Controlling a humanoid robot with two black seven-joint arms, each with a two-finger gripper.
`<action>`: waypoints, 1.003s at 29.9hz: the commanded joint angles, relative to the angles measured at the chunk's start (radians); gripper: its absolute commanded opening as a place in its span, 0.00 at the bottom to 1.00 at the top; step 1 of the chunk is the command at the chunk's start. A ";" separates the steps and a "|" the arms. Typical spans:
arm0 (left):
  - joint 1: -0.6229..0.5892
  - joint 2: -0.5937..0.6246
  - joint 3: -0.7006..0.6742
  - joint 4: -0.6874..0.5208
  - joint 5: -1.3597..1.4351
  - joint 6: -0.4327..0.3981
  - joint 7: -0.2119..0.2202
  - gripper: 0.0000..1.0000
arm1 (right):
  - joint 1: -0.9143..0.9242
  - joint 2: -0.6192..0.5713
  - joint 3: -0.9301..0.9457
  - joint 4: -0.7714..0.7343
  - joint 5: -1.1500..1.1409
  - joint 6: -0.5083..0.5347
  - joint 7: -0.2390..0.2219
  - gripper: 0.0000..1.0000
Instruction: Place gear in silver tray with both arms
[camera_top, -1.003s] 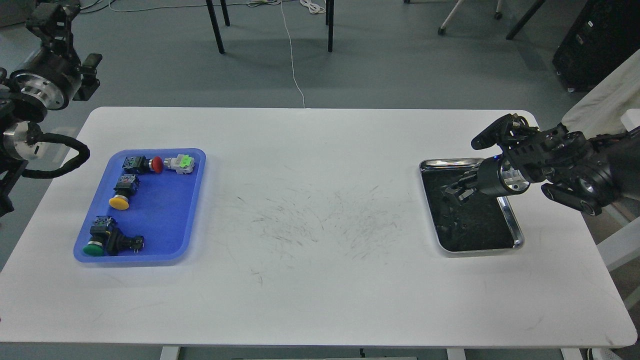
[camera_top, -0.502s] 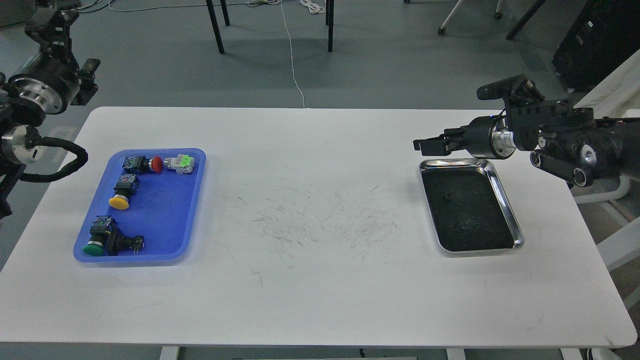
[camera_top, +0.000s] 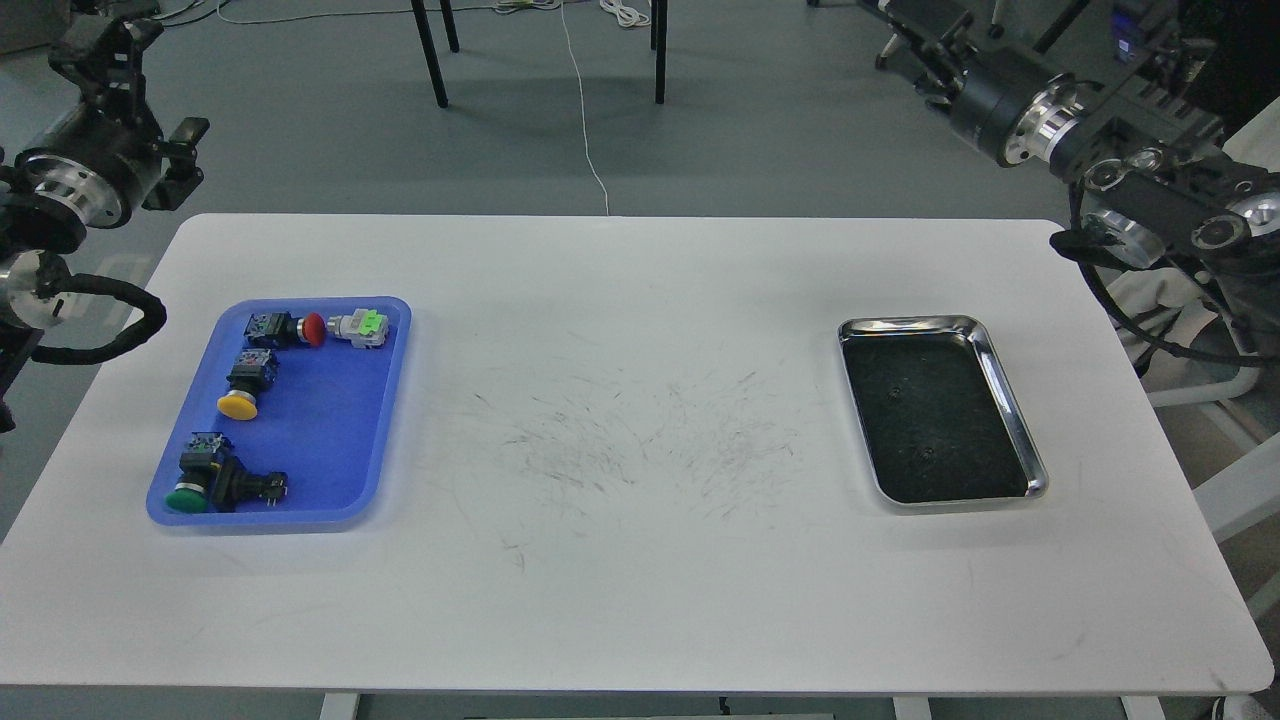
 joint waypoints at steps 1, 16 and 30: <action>0.000 0.013 -0.003 0.006 -0.004 -0.069 0.005 0.98 | -0.051 -0.005 0.084 0.000 0.118 -0.040 0.000 0.96; 0.058 -0.034 -0.032 -0.011 -0.018 -0.183 -0.024 0.98 | -0.148 0.029 0.233 -0.064 0.166 -0.127 0.000 0.97; 0.051 -0.088 -0.047 0.006 -0.019 -0.141 0.011 0.98 | -0.273 0.015 0.397 0.060 0.463 -0.052 -0.137 0.97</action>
